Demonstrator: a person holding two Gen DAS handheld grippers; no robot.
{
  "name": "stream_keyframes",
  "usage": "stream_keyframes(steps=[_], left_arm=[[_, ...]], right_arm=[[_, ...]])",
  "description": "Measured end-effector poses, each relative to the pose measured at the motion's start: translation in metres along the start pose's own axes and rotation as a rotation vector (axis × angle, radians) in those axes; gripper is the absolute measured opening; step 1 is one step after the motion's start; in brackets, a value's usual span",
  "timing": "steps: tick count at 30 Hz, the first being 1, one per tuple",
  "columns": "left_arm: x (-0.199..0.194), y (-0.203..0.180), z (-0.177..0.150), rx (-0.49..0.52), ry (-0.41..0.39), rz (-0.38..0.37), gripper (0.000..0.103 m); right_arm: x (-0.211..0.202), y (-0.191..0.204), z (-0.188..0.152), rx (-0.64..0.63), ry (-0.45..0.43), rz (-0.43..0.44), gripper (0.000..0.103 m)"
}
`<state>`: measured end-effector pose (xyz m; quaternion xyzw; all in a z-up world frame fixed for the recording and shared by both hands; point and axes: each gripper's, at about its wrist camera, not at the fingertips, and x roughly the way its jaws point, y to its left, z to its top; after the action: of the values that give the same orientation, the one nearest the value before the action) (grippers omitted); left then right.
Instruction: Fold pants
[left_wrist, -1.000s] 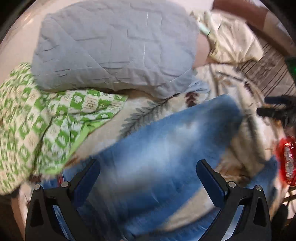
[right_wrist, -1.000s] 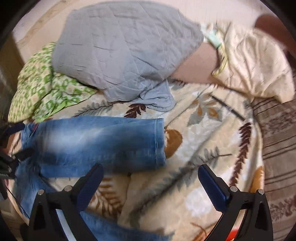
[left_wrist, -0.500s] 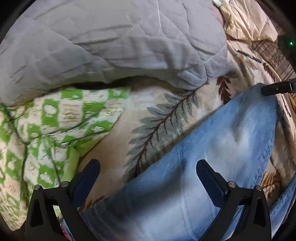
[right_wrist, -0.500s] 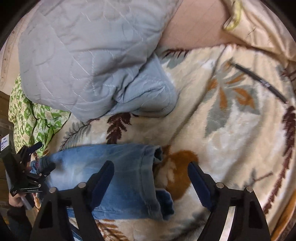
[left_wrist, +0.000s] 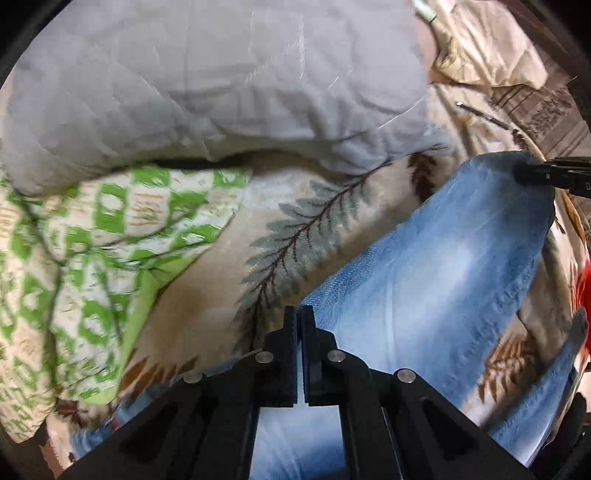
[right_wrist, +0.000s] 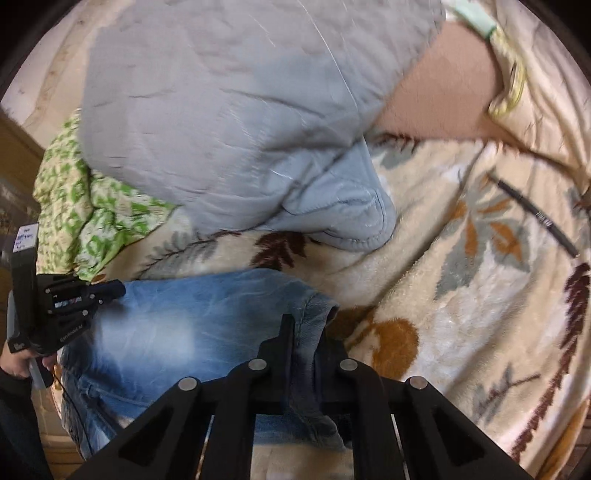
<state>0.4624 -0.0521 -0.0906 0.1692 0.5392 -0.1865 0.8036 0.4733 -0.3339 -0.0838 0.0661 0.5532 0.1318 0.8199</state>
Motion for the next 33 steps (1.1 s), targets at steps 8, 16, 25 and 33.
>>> stream_keyframes(steps=[8, 16, 25, 33], left_arm=[[-0.082, -0.024, -0.063, 0.044, -0.145, 0.04, 0.001], [-0.151, -0.073, -0.169, 0.063, -0.306, 0.02, 0.001], [-0.133, -0.146, -0.281, 0.033, -0.319, -0.081, 0.0], [-0.08, -0.17, -0.297, 0.012, -0.226, -0.073, 0.0]], right_arm=[[-0.095, 0.041, -0.062, -0.152, -0.158, -0.009, 0.004], [-0.151, 0.068, -0.174, -0.283, -0.27, -0.017, 0.004], [-0.131, 0.047, -0.302, -0.244, -0.182, -0.023, 0.004], [-0.09, 0.038, -0.329, -0.199, -0.093, -0.081, 0.004]])
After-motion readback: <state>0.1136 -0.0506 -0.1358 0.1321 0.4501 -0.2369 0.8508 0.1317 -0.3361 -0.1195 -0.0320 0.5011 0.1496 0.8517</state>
